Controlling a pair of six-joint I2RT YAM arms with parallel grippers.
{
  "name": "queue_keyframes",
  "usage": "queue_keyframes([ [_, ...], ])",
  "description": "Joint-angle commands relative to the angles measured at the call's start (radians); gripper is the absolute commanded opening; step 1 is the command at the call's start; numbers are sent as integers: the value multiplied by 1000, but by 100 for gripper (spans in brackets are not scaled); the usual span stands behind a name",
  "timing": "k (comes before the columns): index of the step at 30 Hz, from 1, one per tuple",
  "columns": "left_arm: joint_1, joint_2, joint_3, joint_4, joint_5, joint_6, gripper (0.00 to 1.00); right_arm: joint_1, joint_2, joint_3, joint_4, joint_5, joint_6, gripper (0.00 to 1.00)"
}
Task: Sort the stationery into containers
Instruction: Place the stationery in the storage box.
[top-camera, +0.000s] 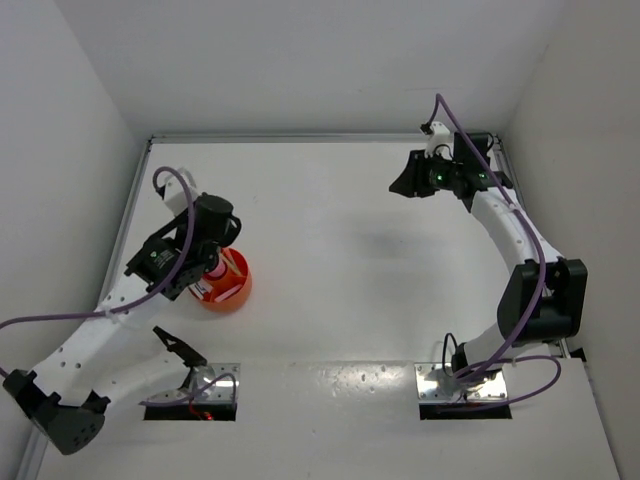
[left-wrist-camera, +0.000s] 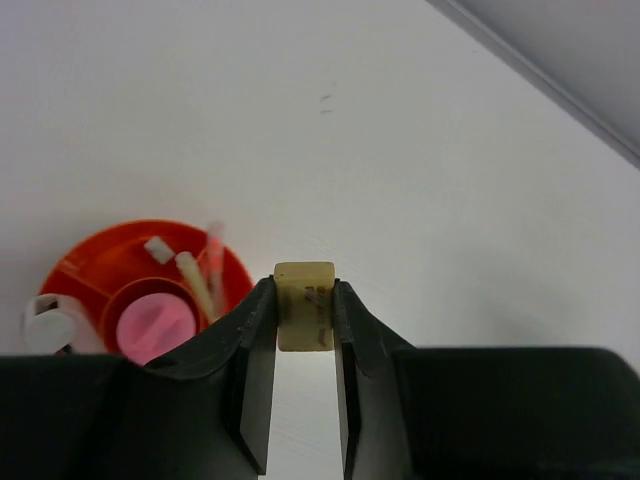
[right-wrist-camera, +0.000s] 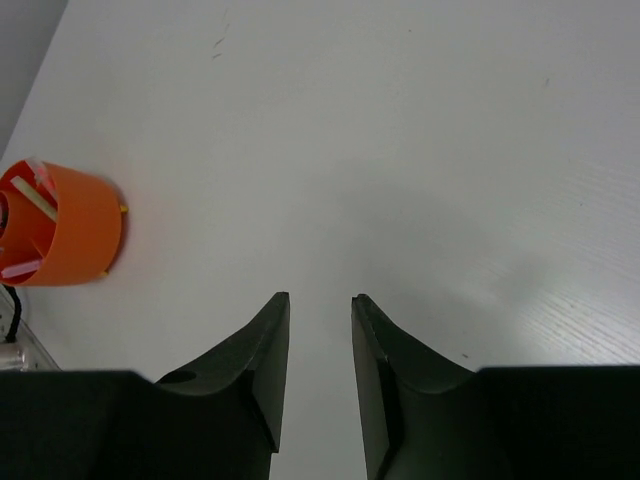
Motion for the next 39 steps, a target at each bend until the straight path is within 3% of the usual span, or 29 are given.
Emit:
queue_keyframes([
  [1,81,5,-42,-68,-12,-41,13,-10,4,38,17,-36,-3,32],
  [14,383,16,-193,64,71,31,13,-10,4,38,17,-36,7,33],
  [23,473,45,-320,124,192,8,12,-19,13,38,26,-27,16,34],
  [31,474,45,-358,151,223,8,14,-19,13,38,26,-27,16,36],
  [39,474,30,-377,160,234,8,36,-19,13,38,26,-27,25,37],
])
